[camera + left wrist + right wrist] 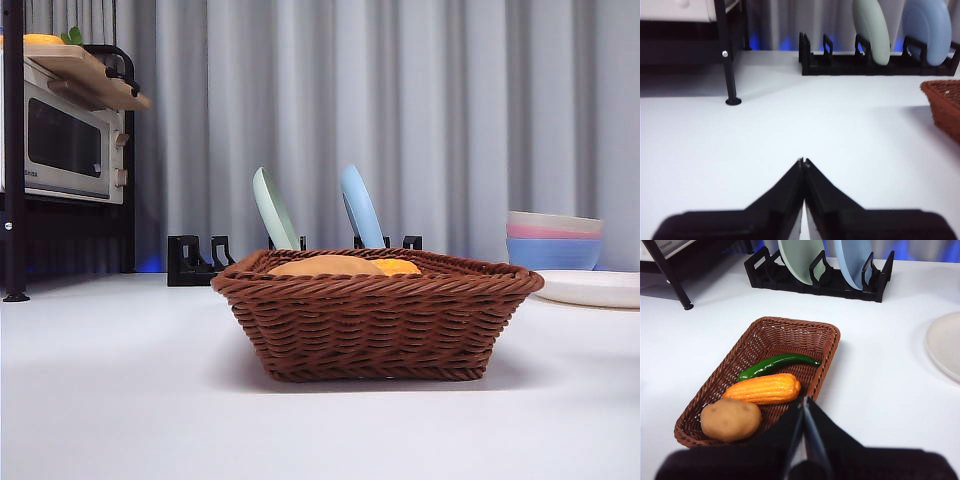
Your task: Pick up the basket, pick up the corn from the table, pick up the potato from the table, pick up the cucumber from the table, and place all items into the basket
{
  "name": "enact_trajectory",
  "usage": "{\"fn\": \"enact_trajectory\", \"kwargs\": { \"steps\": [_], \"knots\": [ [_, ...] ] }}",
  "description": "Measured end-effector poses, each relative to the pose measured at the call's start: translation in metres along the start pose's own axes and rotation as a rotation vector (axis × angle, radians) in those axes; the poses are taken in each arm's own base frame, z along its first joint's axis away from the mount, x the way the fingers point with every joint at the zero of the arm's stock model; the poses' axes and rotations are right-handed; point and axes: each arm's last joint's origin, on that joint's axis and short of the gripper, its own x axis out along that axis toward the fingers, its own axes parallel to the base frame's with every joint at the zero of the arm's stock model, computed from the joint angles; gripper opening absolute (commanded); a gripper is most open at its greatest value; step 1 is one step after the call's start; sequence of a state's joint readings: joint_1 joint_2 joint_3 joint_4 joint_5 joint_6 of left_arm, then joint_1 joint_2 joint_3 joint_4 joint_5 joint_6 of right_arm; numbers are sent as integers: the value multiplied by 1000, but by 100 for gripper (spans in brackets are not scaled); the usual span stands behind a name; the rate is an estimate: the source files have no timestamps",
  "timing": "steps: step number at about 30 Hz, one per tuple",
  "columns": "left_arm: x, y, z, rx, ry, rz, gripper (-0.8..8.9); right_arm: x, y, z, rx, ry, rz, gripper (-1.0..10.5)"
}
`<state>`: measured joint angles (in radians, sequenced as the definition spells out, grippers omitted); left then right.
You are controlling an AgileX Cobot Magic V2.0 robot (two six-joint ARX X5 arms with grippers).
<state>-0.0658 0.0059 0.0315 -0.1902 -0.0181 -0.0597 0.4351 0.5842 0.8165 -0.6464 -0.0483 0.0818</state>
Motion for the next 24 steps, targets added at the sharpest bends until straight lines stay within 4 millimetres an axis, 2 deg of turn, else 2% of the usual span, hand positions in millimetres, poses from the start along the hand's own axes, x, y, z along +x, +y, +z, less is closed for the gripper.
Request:
{"fn": "enact_trajectory", "kwargs": {
  "steps": [24],
  "knots": [
    [0, 0, -3, -20, 24, -30, -3, 0, 0, 0, 0, 0, 0, 2]
  ]
}}
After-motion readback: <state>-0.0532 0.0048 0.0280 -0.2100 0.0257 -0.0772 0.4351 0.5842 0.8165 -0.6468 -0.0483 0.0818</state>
